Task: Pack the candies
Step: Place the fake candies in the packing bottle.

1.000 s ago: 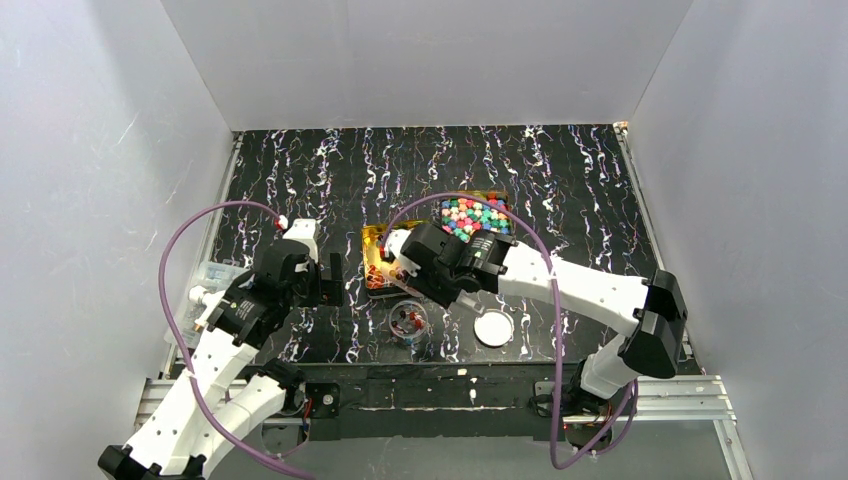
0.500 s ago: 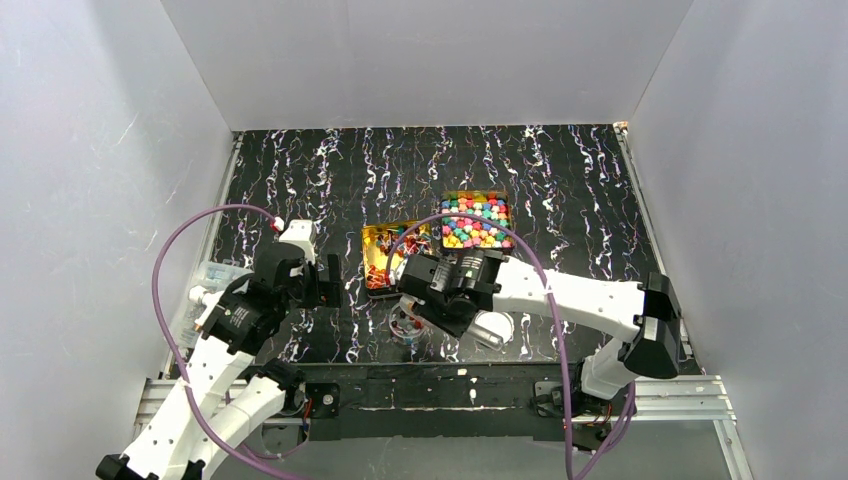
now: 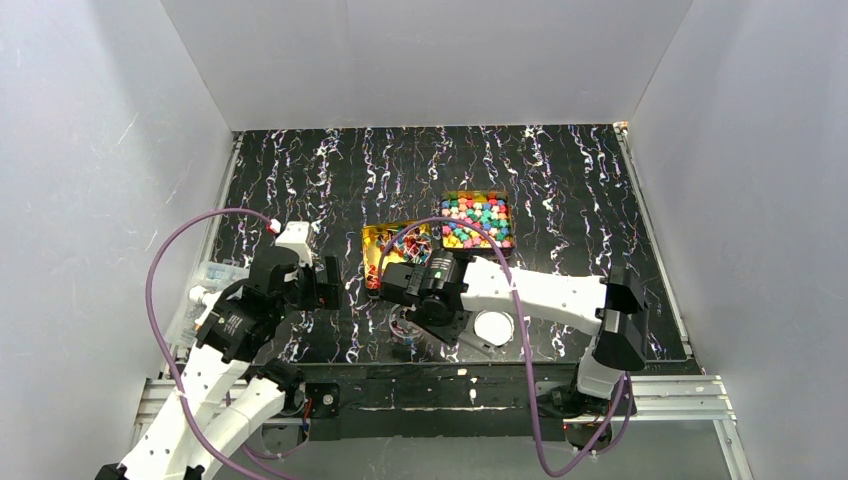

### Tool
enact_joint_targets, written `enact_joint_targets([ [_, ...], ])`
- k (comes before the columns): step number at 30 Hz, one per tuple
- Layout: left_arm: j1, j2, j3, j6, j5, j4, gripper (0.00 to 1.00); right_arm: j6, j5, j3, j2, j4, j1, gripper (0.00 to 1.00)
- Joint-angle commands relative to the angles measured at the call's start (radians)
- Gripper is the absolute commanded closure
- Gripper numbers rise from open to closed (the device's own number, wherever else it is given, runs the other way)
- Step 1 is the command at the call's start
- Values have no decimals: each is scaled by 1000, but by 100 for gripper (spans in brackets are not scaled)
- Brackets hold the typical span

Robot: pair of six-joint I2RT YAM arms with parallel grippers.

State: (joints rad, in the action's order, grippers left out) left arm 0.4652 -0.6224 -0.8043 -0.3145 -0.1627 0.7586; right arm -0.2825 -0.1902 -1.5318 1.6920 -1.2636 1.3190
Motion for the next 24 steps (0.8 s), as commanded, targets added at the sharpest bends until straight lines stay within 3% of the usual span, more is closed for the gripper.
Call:
enact_joint_targets([
  [1, 3, 22, 7, -2, 15, 10, 2, -32, 20, -64, 37, -75, 6, 99],
  [24, 3, 73, 10, -2, 25, 10, 2, -54, 106, -142, 129, -155, 7, 99],
])
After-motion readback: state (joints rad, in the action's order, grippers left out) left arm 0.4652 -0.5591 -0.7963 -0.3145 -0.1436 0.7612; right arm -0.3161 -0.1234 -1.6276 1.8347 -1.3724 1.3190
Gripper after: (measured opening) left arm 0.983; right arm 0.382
